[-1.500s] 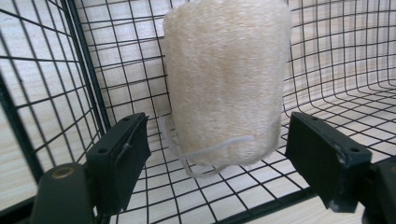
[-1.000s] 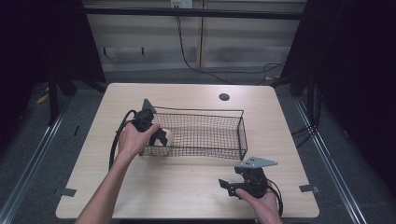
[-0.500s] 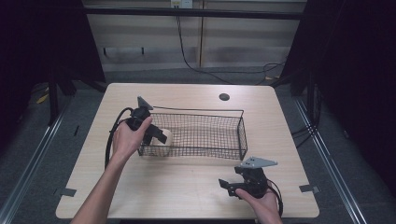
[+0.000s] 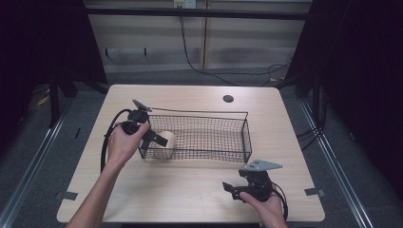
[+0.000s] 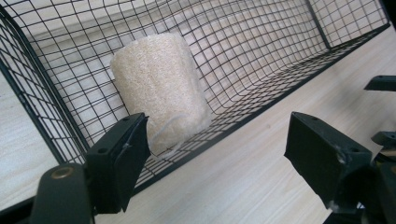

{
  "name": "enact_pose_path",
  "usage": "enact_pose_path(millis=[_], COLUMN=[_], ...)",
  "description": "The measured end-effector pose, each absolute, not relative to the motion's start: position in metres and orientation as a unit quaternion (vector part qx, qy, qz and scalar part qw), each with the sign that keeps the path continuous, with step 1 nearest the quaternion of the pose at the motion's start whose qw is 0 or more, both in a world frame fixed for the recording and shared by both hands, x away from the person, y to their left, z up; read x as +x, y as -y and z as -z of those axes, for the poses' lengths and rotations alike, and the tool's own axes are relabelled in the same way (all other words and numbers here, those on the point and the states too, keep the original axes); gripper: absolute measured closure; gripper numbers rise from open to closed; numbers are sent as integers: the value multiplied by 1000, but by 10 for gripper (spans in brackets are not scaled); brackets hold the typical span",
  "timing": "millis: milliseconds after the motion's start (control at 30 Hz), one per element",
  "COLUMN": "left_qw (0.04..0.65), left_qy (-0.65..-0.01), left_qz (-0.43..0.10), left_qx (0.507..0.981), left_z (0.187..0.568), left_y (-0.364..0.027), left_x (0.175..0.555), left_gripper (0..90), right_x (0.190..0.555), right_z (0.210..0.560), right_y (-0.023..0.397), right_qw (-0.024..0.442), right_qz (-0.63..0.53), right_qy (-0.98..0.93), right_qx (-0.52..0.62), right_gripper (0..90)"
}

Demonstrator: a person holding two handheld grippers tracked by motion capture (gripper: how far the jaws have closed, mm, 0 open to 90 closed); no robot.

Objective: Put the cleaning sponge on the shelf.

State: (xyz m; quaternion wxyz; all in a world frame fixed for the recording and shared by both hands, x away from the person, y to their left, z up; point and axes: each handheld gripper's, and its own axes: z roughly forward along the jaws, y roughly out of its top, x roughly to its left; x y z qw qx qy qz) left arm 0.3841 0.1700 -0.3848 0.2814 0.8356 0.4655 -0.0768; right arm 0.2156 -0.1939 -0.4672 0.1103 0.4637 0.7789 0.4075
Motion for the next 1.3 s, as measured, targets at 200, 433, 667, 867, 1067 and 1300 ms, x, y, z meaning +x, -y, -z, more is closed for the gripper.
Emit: enact_pose_path(millis=[200,433,667,867,1067,1300], left_qw=[299,331,344,356,347,360], left_qy=[-465,-451,-439,-435,-431,-427], left_qz=[54,34,13,10,-2,-20], left_qx=[832,828,830,827,833,829], left_z=[381,380,374,379,379,387], left_y=[-179,-187,-193,-197,-207,-225], left_x=[377,364,348,338,328,307], left_gripper=[175,188,188,188,188,187], right_x=[216,216,216,216,216,216], right_z=[467,468,467,468,468,467], right_y=[194,194,195,194,195,195], right_qw=[111,110,111,111,111,112], right_qz=[-407,-407,-407,-407,-406,-406], right_qy=[-779,-778,-777,-778,-777,-777], right_qx=[464,466,467,467,469,468], right_gripper=[196,196,197,196,196,196])
